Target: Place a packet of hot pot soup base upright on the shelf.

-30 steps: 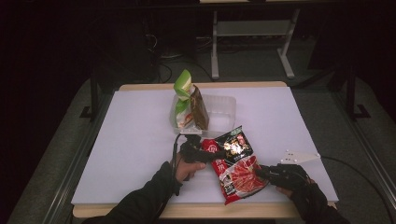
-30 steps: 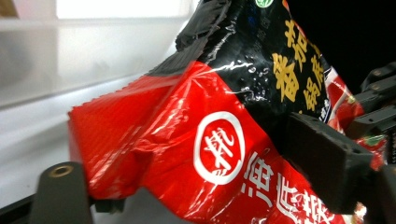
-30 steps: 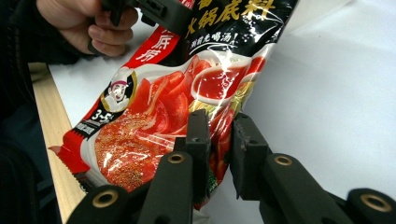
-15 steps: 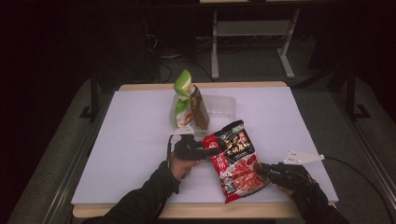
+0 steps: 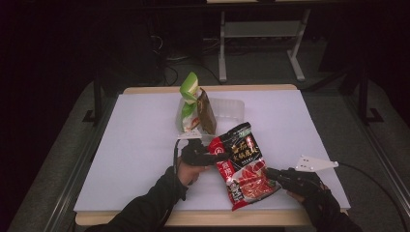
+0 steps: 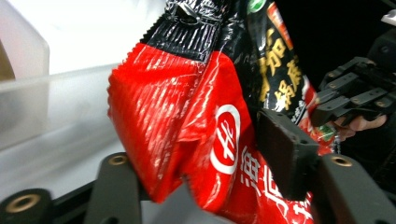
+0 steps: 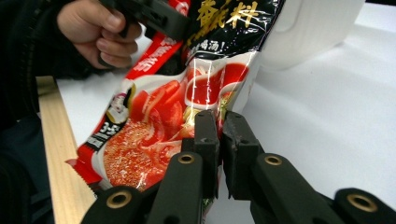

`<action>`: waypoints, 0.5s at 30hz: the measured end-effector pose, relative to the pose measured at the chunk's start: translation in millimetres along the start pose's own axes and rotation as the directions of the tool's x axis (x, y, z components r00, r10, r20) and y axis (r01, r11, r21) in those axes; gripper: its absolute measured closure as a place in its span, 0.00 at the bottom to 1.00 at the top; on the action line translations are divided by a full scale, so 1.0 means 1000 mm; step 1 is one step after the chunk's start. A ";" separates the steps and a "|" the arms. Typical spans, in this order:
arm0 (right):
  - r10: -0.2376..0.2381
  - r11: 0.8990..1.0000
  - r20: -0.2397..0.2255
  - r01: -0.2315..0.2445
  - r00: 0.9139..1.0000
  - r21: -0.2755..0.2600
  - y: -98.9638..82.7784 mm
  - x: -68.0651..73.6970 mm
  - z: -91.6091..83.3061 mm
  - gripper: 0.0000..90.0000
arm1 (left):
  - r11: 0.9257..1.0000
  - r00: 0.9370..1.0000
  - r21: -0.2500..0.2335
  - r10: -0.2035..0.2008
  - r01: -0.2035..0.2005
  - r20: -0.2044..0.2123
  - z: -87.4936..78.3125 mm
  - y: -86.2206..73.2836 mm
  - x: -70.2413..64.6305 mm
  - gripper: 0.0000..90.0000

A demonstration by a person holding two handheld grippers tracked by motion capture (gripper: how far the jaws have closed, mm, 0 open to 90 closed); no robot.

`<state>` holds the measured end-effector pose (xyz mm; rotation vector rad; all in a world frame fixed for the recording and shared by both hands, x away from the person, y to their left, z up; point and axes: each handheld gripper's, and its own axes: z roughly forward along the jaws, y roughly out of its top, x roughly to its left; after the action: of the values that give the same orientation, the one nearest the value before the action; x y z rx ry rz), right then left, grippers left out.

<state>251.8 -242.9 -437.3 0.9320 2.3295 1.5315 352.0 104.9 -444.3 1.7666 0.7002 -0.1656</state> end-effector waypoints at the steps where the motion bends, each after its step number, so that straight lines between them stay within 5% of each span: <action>1: 0.003 1.000 0.005 -0.003 1.000 0.006 0.000 0.000 0.000 0.94 | 1.000 1.000 -0.014 0.001 -0.001 0.013 -0.002 0.001 0.000 0.63; 6: 0.015 1.000 0.028 -0.015 1.000 0.025 -0.002 -0.003 0.003 0.96 | 0.995 0.997 -0.058 0.077 -0.075 0.025 -0.008 0.006 -0.011 0.76; 15: 0.001 1.000 0.041 -0.002 0.999 0.019 0.001 -0.001 0.002 0.97 | 0.987 0.992 -0.097 0.127 -0.127 -0.009 -0.010 0.012 -0.025 0.78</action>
<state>254.4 -241.8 -438.0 0.9606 2.3196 1.4788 335.7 103.4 -419.7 1.7117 0.5860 -0.0411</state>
